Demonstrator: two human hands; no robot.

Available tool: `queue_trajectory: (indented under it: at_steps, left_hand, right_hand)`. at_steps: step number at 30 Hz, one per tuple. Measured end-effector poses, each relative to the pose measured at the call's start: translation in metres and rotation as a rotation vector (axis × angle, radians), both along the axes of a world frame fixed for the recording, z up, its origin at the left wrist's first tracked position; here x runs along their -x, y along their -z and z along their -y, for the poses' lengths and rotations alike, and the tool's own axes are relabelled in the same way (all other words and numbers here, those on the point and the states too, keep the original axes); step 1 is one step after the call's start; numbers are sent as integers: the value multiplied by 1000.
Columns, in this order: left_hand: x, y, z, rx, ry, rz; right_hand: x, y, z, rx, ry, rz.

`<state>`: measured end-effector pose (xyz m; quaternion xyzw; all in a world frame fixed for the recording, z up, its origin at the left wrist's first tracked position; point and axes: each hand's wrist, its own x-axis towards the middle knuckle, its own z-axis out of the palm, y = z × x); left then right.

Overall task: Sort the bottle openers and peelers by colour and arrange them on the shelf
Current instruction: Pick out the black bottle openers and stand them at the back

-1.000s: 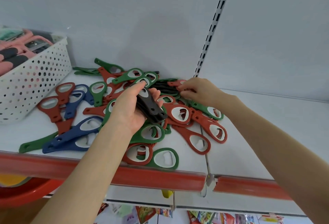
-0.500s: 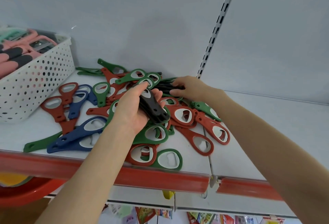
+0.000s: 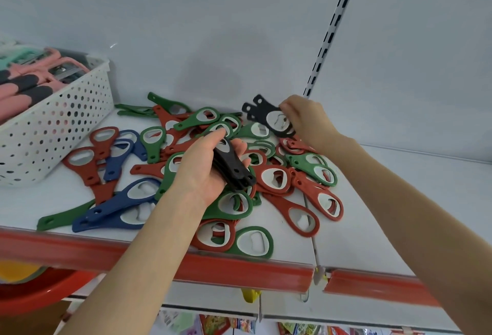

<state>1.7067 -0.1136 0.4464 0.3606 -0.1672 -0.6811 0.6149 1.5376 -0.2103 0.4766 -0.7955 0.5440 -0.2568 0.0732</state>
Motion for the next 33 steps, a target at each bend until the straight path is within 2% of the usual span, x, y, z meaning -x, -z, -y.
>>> queue_trajectory:
  at_steps: [2, 4, 8, 11, 16, 20, 23, 26, 30, 33]
  left_hand:
    - [2, -3, -2, -11, 1, -16]
    - [3, -7, -4, -14, 35, -26]
    - [3, -15, -6, 21, 208, -53]
    - [0, -18, -9, 66, 316, -70]
    - [-6, -24, -16, 104, 358, -106]
    - [-4, -23, -19, 160, 304, -53]
    - [-3, -21, -19, 194, 192, -13]
    - [-3, -19, -17, 227, 92, 21]
    - [-5, -21, -19, 246, 131, 26]
    - [-11, -22, -18, 230, 180, -14]
  right_hand:
    - [4, -11, -7, -2, -17, 153]
    - [3, -22, -16, -41, -89, 205]
    - [-6, -34, -39, -215, -316, 181]
    - [-10, -35, -45, -273, -389, 189]
    - [-12, -30, -46, -256, -340, 200]
    - [-17, -26, -48, -265, -214, 382]
    - [-18, -27, -54, -430, -115, 597]
    - [-18, -24, -60, -556, -118, 693]
    - [-16, -27, -56, -667, -161, 917]
    - [-12, -32, -52, -762, -226, 967]
